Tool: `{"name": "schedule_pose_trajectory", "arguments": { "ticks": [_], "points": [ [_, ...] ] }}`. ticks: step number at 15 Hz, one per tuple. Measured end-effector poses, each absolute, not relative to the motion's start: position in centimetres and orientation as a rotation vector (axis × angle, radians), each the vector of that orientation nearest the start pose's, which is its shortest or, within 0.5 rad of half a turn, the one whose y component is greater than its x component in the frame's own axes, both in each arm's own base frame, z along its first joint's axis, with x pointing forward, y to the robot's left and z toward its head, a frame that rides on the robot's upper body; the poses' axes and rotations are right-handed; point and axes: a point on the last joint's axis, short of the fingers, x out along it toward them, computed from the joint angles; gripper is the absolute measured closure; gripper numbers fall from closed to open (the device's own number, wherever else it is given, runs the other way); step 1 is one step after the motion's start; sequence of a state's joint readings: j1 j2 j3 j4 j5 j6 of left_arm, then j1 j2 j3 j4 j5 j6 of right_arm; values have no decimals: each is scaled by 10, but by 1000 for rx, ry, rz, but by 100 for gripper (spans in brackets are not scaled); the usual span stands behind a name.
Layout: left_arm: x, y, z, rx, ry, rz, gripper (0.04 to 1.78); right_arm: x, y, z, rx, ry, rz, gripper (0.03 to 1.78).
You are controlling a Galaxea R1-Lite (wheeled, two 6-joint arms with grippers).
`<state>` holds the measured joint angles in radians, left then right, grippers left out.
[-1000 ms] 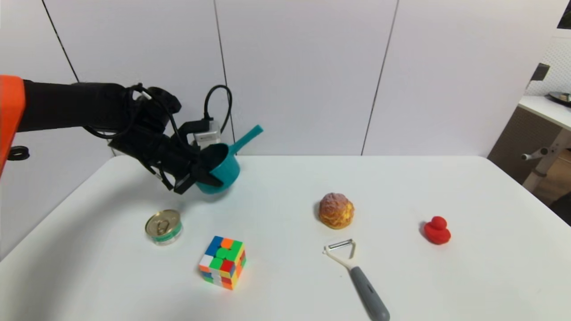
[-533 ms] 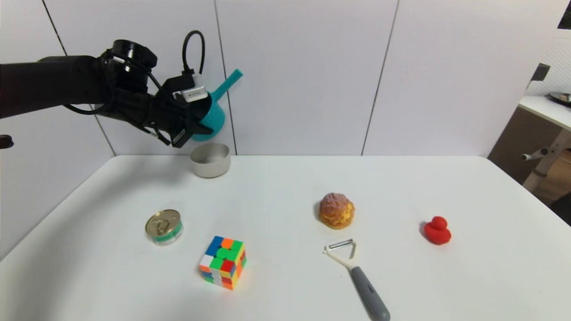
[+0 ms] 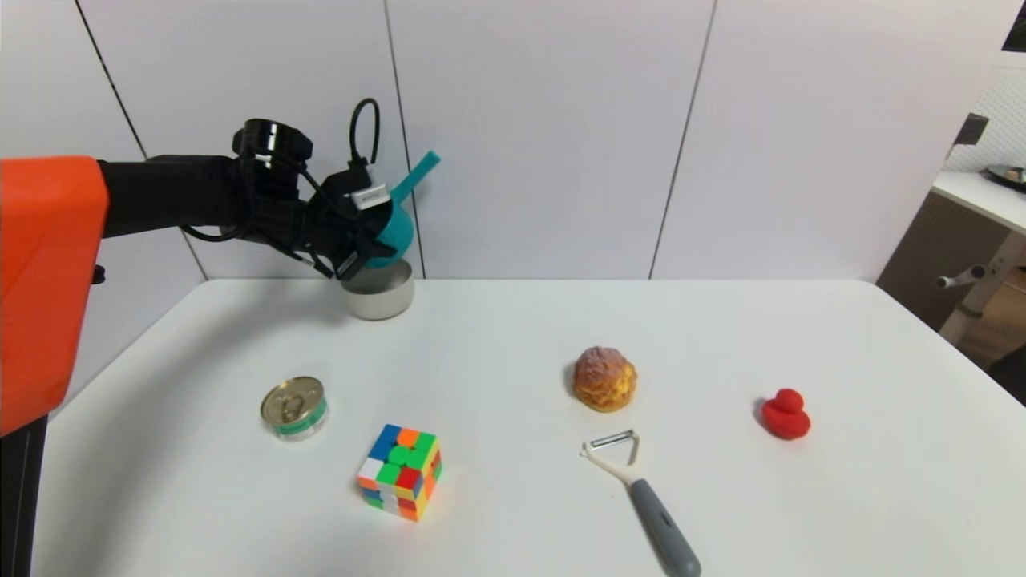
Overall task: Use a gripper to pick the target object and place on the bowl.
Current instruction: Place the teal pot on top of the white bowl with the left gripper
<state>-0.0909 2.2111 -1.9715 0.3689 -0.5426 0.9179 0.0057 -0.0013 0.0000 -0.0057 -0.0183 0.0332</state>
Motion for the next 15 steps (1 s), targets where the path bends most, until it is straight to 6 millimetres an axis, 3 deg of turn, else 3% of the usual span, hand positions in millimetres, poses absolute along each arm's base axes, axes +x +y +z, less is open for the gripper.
{"name": "schedule_pose_trajectory", "arguments": {
  "ticks": [2,3,6,9,12,15],
  "points": [
    [448,-51,208,709,298,-841,169,-23,-1,76,34,-7,-12,11],
    [449,-51,205,704,306,-844,160,-23,-1,76,34,-7,-13,11],
    [452,-48,199,701,313,-843,112,-23,-1,76,34,-7,-13,11],
    [453,-45,200,706,309,-837,81,-23,-1,76,34,-7,-13,11],
    [441,-44,224,727,270,-805,58,-23,-1,76,34,-7,-13,11],
    [411,-42,276,740,220,-673,43,-23,-1,76,33,-7,-13,11]
  ]
}}
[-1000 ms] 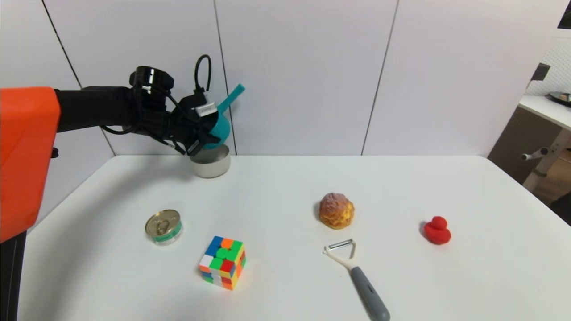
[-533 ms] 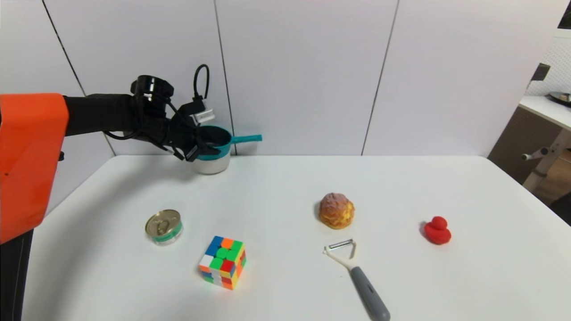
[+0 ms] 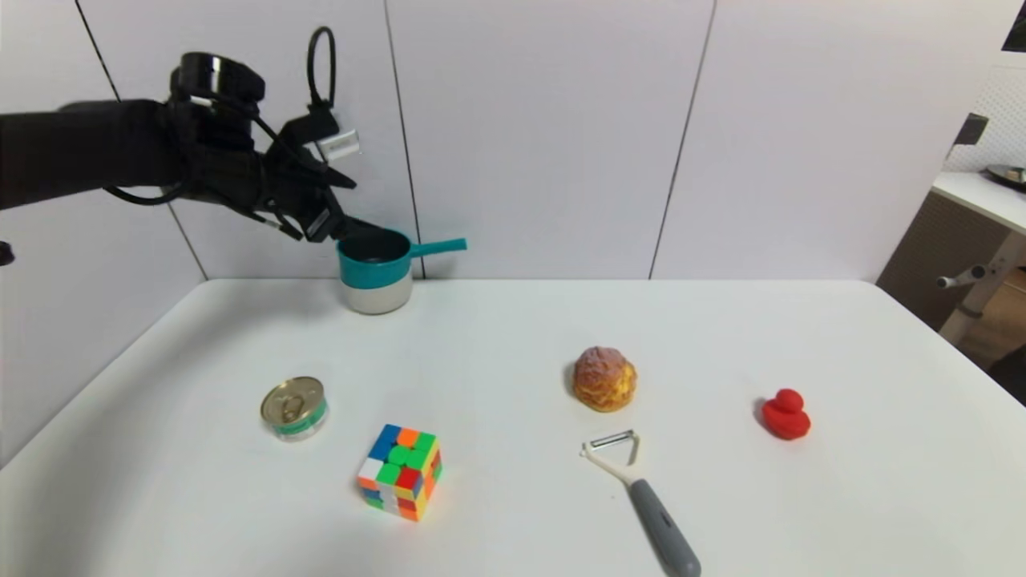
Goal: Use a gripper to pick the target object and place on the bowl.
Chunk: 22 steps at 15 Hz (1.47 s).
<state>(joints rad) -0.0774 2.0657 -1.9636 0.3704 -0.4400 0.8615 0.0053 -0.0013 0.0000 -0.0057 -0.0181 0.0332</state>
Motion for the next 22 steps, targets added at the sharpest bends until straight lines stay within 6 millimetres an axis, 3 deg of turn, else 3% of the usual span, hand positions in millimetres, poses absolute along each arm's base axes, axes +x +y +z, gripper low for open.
{"name": "schedule_pose_trajectory", "arguments": {
  "ticks": [2,5,6,8,10,12,18,20,22],
  "points": [
    [381,-41,318,660,195,-532,37,-23,-1,76,33,-7,-12,11],
    [319,-38,380,417,123,-237,28,-23,-1,76,33,-7,-12,11],
    [298,-35,391,345,107,-159,26,-23,-1,76,33,-7,-12,11],
    [260,-30,387,234,136,-56,23,-23,-1,76,33,-7,-12,11],
    [223,-25,364,172,196,-20,20,-23,-1,76,33,-7,-12,11],
    [184,-20,327,145,258,-4,18,-23,-1,76,33,-7,-12,11],
    [64,-5,199,73,219,16,15,-23,-1,76,34,-7,-13,11],
    [32,-1,150,62,200,23,15,-23,-1,76,34,-8,-12,11],
    [14,2,111,77,196,27,14,-23,-1,76,34,-7,-12,11]
  ]
}}
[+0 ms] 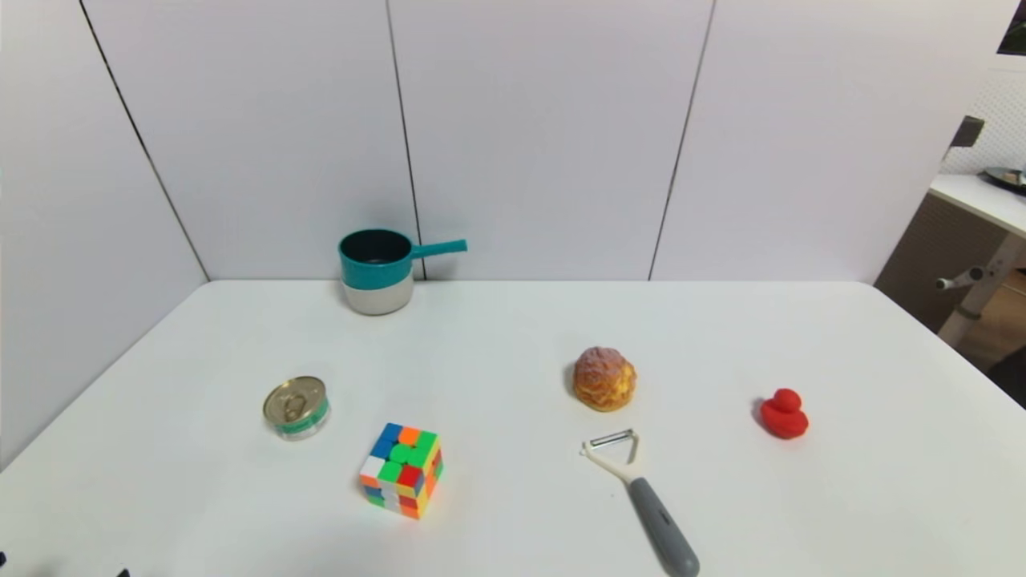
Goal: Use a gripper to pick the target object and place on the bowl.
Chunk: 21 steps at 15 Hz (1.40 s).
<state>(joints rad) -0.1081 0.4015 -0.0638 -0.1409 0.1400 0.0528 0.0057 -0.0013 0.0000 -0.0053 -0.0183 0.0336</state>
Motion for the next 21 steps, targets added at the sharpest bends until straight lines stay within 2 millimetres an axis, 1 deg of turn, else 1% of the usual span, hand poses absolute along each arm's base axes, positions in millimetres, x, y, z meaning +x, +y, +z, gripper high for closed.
{"name": "schedule_pose_trajectory", "arguments": {
  "ticks": [2,6,9,11,13,21],
  "points": [
    [7,1,95,132,198,-22,13,-23,-1,76,33,-7,-12,11],
    [1,0,89,130,173,-48,13,-23,-1,76,34,-7,-12,11],
    [-13,0,83,107,70,-32,13,-23,-1,76,33,-7,-12,11],
    [-19,0,78,63,34,-27,13,-23,-1,76,33,-7,-13,11],
    [-21,0,76,2,17,-13,13,-23,-1,76,34,-7,-12,11],
    [-23,0,76,-2,-3,-10,13,-23,-1,76,33,-7,-13,11]
  ]
}}
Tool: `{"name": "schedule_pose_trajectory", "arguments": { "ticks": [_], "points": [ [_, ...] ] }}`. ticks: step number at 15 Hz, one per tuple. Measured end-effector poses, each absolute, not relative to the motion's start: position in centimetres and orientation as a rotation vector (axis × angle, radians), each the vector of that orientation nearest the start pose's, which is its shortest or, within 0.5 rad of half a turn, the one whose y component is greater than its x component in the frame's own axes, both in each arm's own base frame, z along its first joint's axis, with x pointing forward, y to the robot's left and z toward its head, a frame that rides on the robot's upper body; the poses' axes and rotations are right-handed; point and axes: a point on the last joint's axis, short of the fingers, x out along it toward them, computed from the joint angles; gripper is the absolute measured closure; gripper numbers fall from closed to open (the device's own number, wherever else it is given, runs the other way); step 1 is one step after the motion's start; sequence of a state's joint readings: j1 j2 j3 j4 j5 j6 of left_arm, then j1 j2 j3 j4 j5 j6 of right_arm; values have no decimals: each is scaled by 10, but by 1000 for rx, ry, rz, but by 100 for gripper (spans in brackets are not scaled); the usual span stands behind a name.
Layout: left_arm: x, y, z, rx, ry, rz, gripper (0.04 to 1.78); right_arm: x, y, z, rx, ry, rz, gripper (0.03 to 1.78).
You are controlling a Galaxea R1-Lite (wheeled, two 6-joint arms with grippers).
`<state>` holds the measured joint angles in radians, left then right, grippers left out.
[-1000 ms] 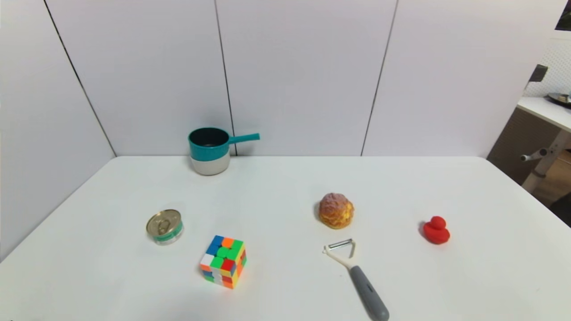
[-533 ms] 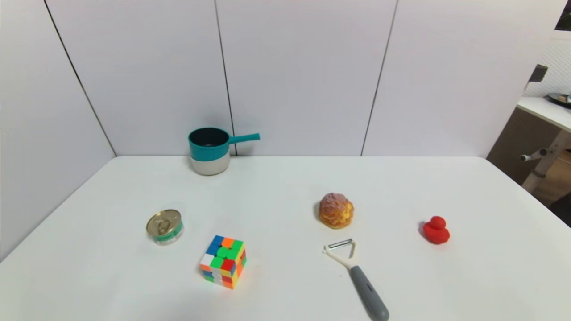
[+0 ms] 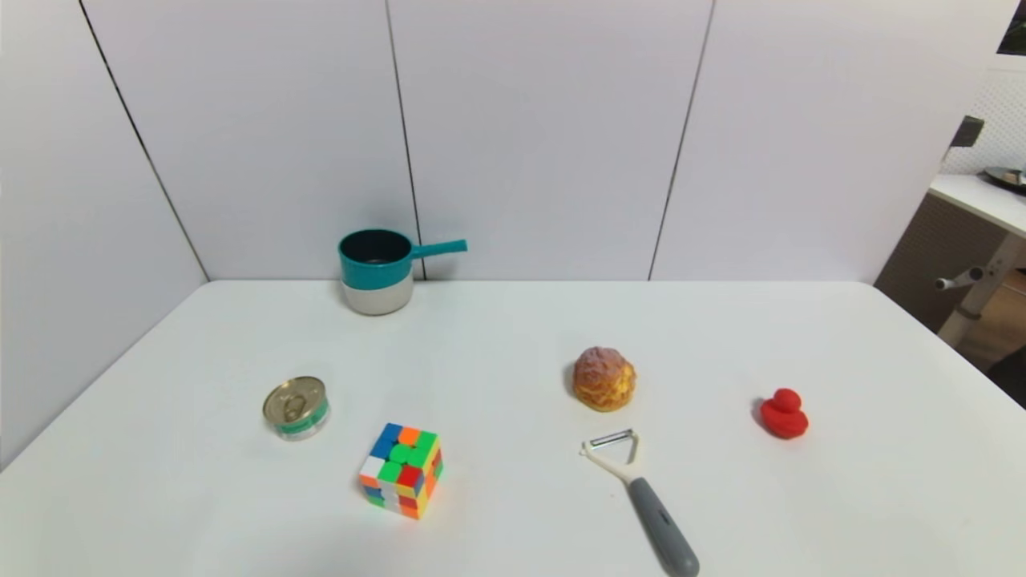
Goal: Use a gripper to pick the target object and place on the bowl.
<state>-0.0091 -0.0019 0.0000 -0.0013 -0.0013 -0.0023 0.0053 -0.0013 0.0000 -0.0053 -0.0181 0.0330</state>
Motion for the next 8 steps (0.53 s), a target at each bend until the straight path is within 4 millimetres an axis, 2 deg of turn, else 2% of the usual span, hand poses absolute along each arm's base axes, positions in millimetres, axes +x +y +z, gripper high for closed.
{"name": "schedule_pose_trajectory", "arguments": {
  "ticks": [8],
  "points": [
    [-23,0,76,-3,-3,-10,13,-23,-1,76,33,-7,-14,11]
  ]
}}
